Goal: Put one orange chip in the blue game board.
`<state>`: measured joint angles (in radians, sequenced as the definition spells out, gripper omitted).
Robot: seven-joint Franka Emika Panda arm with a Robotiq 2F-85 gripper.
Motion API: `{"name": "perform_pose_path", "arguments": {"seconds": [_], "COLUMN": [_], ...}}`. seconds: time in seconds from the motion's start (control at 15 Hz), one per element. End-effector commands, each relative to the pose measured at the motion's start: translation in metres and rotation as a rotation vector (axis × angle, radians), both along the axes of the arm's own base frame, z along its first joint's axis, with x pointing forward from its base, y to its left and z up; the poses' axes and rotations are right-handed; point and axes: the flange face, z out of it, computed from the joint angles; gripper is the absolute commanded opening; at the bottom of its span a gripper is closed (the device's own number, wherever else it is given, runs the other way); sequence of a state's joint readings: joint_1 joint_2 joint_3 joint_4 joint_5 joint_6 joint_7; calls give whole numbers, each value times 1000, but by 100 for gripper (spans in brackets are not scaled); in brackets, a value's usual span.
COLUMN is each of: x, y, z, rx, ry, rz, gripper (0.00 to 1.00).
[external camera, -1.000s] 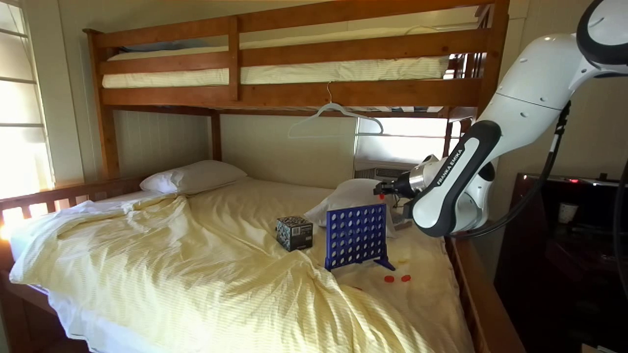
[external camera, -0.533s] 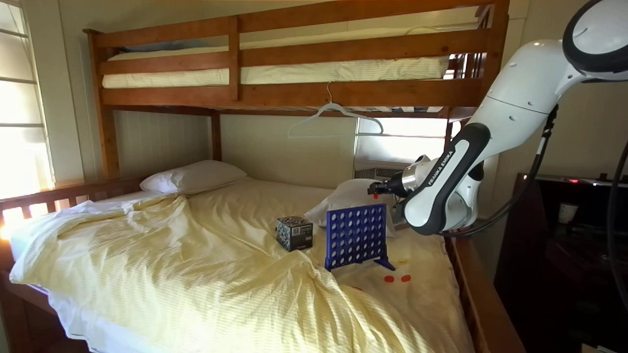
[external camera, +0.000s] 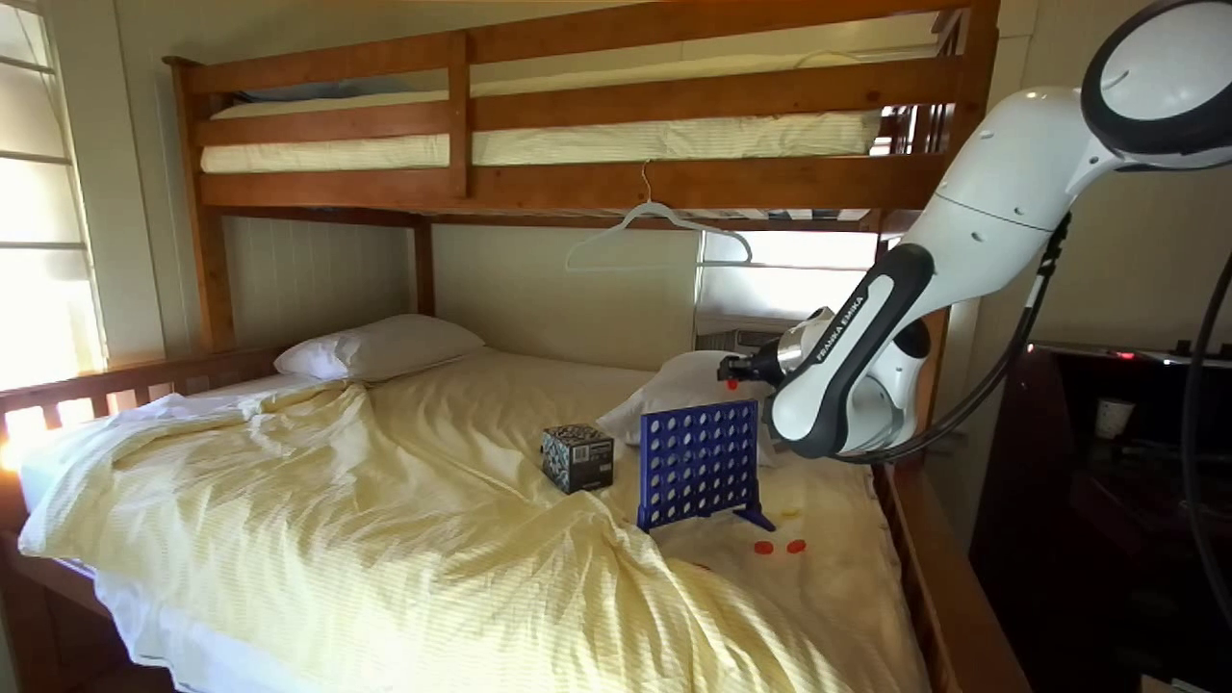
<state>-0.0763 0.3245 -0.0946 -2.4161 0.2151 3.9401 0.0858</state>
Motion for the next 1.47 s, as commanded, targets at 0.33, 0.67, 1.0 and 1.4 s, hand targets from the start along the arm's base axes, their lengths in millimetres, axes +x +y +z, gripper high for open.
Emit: {"name": "perform_pose_path", "arguments": {"seconds": [0.33,0.67,1.0,1.4], "x": [17,29,38,51], "y": [15,24,38,45], "z": [-11,-15,-21,-22], "rx": [-15,-44,-74,-110], "ry": [8,24,42,29], "rz": [-82,-133,-166,-163], "gripper": [9,9,9,9]}}
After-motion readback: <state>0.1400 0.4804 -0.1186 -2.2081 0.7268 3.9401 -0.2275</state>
